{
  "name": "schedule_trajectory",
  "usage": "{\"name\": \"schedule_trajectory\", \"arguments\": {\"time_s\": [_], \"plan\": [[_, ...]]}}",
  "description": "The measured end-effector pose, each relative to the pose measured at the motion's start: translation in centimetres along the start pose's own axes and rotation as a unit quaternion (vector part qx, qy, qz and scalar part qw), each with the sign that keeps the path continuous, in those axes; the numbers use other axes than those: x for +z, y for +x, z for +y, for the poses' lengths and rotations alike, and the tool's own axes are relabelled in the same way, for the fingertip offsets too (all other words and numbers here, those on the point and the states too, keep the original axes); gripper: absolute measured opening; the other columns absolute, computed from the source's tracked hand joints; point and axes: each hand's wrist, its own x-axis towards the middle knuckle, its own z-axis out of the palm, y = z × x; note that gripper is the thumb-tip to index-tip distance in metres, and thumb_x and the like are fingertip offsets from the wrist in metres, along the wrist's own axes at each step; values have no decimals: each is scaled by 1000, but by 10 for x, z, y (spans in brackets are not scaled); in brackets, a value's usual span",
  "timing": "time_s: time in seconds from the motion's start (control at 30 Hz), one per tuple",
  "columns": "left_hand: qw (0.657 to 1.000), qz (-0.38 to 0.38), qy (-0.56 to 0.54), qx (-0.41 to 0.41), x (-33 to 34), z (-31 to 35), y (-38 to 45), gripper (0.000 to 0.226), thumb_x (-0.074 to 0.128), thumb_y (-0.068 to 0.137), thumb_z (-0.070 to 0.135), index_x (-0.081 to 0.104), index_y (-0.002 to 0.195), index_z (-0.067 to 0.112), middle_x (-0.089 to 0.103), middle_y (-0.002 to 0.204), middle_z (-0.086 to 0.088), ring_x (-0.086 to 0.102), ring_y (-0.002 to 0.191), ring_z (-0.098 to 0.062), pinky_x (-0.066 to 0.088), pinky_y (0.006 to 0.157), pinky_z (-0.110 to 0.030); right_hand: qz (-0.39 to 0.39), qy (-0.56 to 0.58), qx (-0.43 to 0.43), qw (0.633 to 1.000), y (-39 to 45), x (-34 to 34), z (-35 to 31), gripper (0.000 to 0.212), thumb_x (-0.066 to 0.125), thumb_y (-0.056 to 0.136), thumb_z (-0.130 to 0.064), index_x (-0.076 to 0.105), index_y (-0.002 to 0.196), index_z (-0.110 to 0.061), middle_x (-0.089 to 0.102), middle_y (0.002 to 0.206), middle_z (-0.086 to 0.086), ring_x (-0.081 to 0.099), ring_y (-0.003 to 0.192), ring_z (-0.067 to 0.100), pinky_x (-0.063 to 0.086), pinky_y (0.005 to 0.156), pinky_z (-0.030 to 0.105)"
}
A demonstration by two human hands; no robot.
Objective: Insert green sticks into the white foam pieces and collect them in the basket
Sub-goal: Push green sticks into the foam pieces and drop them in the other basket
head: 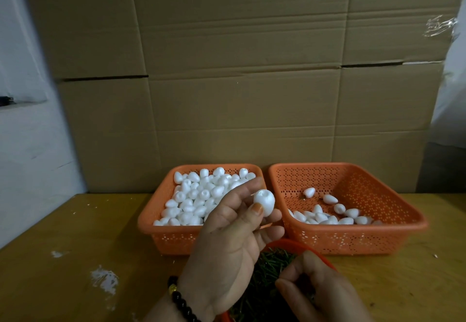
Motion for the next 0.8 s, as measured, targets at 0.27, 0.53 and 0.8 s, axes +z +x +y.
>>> {"name": "schedule_trajectory", "arguments": {"time_s": [0.27, 0.53, 0.8], "plan": [[997, 30, -56, -51, -1, 3, 0, 23, 70, 64, 4, 74, 84, 16, 65, 85, -7, 61, 71, -14, 51, 58, -23, 17, 2, -15, 1000, -2, 1, 1, 27, 78, 70, -21, 58, 79, -37, 64, 66, -21, 62, 62, 0, 42, 57, 8], [993, 88, -37, -70, 2, 0, 3, 23, 69, 64, 2, 71, 85, 11, 61, 74, -6, 54, 60, -10, 44, 50, -21, 26, -7, -6, 1000, -3, 2, -1, 27, 80, 68, -19, 58, 62, -32, 64, 68, -20, 62, 64, 2, 44, 58, 11], [988, 101, -46, -110, 5, -2, 1, 26, 66, 63, -1, 77, 85, 6, 65, 70, -8, 60, 59, -13, 52, 51, -23, 25, -1, -1, 1000, -2, 2, -3, 26, 82, 66, -18, 60, 61, -31, 65, 72, -24, 63, 66, 0, 44, 61, 11]]}}
